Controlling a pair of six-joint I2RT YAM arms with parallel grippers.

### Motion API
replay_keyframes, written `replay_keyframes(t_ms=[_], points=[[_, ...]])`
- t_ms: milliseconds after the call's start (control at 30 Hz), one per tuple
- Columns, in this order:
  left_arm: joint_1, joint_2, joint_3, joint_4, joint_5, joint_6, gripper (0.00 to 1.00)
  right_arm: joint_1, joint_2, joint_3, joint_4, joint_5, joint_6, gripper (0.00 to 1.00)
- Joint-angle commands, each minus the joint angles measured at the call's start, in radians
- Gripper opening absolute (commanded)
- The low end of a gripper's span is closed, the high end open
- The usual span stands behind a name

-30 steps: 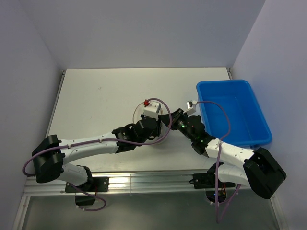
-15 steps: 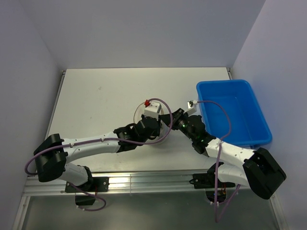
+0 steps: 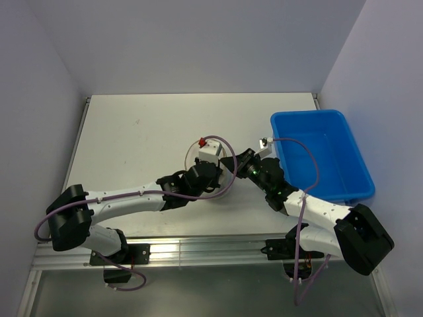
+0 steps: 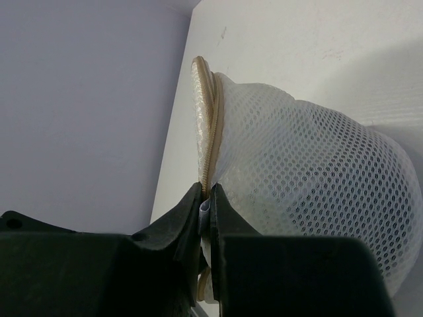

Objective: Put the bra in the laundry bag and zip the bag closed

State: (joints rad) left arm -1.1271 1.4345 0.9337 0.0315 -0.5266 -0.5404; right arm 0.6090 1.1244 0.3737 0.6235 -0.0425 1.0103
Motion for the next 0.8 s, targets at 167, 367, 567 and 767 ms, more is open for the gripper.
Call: replay_keyframes(t_ms=[167, 367, 567, 767], points=[[0.006, -0.114, -0.079, 0.028, 0.017, 0.005, 0.00, -0.077, 0.057, 0.079, 0.077, -0.054, -0.007, 0.00], [0.006, -0.204, -0.180, -0.013, -0.041, -0.035, 0.00, -0.144, 0.132, 0.139, 0.071, -0.117, -0.024, 0.00], [0.007, -0.316, -0.230, -0.085, -0.110, -0.052, 0.00, -0.169, 0.164, 0.165, 0.053, -0.138, -0.047, 0.00], [0.007, -0.416, -0.230, -0.182, -0.202, -0.050, 0.00, -0.183, 0.299, 0.336, -0.048, -0.177, -0.166, 0.00]])
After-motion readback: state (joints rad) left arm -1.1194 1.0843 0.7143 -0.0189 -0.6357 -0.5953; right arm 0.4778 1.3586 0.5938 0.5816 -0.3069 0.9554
